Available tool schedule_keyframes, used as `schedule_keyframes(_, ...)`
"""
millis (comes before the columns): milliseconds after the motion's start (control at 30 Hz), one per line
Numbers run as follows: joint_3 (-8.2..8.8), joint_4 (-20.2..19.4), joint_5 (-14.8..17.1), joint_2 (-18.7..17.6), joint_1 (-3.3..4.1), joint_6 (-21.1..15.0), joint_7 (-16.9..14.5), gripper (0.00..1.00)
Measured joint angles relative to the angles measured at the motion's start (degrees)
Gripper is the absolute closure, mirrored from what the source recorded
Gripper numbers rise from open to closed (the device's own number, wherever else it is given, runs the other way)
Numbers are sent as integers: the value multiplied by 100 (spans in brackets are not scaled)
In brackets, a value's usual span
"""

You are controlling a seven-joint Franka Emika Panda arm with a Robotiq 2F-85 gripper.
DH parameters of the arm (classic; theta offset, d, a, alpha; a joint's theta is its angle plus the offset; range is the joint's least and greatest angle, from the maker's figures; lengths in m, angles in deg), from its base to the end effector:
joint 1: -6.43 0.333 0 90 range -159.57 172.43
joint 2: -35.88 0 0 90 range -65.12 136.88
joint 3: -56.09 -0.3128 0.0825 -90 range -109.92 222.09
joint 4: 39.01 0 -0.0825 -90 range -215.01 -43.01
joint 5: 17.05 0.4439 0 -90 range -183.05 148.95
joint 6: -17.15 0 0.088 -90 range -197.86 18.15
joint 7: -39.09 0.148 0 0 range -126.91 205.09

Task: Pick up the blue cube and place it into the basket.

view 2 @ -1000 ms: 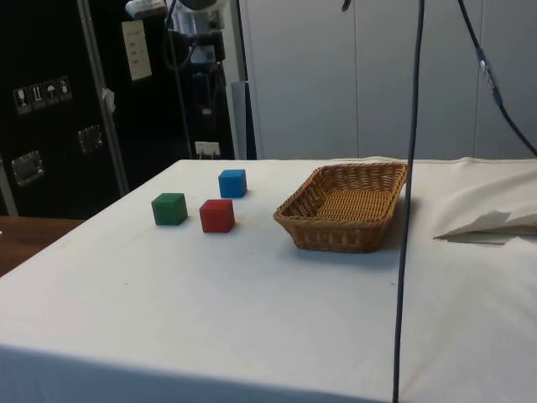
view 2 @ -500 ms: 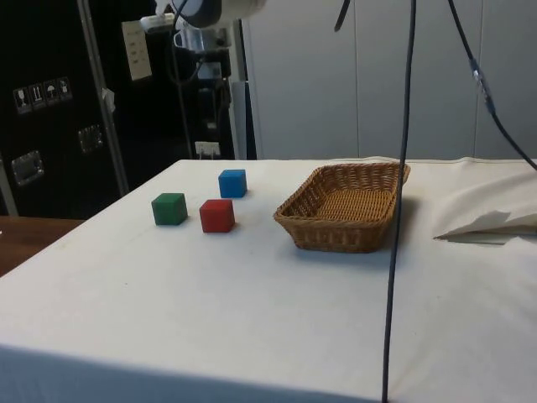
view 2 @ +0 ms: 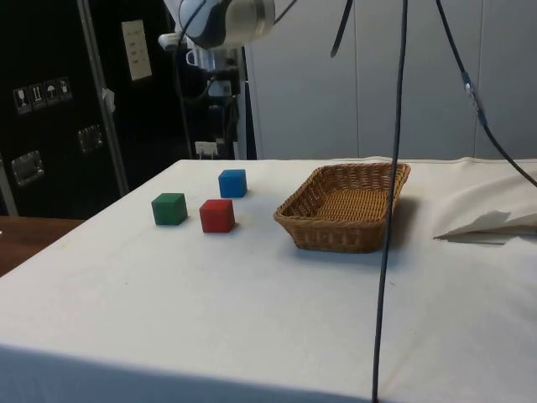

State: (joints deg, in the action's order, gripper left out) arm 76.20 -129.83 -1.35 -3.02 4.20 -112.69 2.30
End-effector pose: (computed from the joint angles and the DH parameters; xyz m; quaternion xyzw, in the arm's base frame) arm 0.7067 -0.2501 0.1813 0.9965 0.0790 0.0216 0.0134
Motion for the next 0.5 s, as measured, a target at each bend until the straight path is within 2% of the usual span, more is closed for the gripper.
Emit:
schedule_keyframes(333,97,201,298,-332,-52,-34,-120,0)
schedule_keyframes(500,120,229,304,-378,-52,-34,-120,0)
